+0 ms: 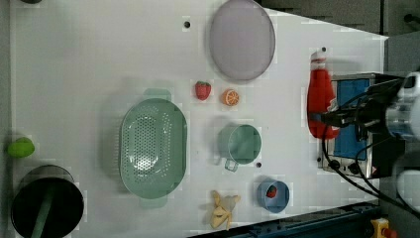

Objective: Pick Ketchup from the table and place it in strainer.

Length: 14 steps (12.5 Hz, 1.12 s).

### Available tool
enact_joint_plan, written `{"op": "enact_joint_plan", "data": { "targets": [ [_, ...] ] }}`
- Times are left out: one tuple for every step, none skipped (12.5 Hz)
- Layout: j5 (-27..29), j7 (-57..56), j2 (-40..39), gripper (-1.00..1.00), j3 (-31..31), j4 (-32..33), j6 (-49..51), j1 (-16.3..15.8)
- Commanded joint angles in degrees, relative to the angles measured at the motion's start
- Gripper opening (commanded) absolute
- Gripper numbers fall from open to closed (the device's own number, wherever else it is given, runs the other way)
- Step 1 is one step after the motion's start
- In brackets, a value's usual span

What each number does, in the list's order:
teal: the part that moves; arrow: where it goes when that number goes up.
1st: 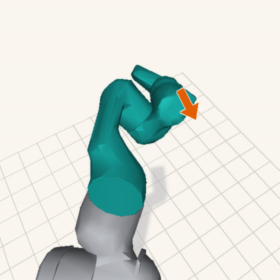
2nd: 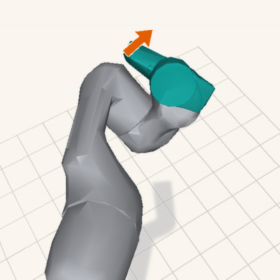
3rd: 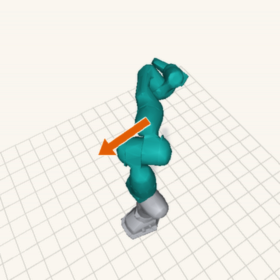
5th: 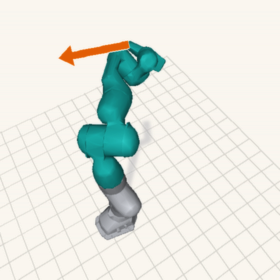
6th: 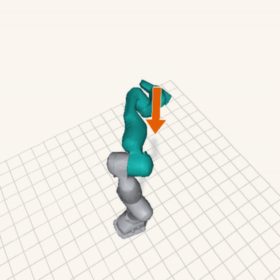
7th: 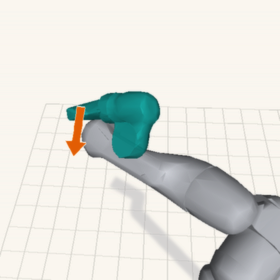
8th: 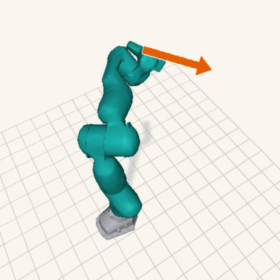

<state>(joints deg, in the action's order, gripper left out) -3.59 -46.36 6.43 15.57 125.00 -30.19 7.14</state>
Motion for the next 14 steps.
{"op": "enact_joint_plan", "data": {
  "targets": [
    [4.44, 13.43, -1.56, 0.25, 6.63, -0.87, 3.69, -3.75],
    [5.69, 17.82, -1.86, 0.25, 9.02, -1.06, 3.46, -4.3],
    [6.13, 21.59, -2.36, 0.25, 11.43, -1.16, 3.08, -4.82],
    [6.13, 25.23, -3.12, 0.25, 13.72, -1.22, 2.45, -5.21],
    [6.14, 28.73, -4.12, 0.25, 15.96, -1.31, 1.82, -5.5],
    [6.16, 31.9, -5.38, 0.25, 18.01, -1.54, 0.98, -5.73],
    [6.16, 34.2, -6.9, 0.25, 19.95, -1.72, -0.66, -5.92],
    [6.16, 36.34, -8.69, 0.25, 21.75, -1.73, -3.37, -6.08],
    [6.15, 39.03, -10.97, 0.25, 23.41, -1.67, -6.91, -6.25],
    [6.15, 42.47, -13.55, 0.25, 24.79, -1.66, -10.65, -6.58],
    [5.79, 45.9, -16.29, 0.25, 25.88, -1.59, -13.84, -7.07],
    [5.35, 49.0, -19.14, 0.25, 26.56, -1.52, -16.32, -7.82],
    [4.51, 51.57, -21.84, 0.25, 26.68, -1.45, -18.12, -8.71],
    [2.74, 52.63, -24.38, 0.25, 26.59, -1.44, -20.15, -9.5]
  ]
}}
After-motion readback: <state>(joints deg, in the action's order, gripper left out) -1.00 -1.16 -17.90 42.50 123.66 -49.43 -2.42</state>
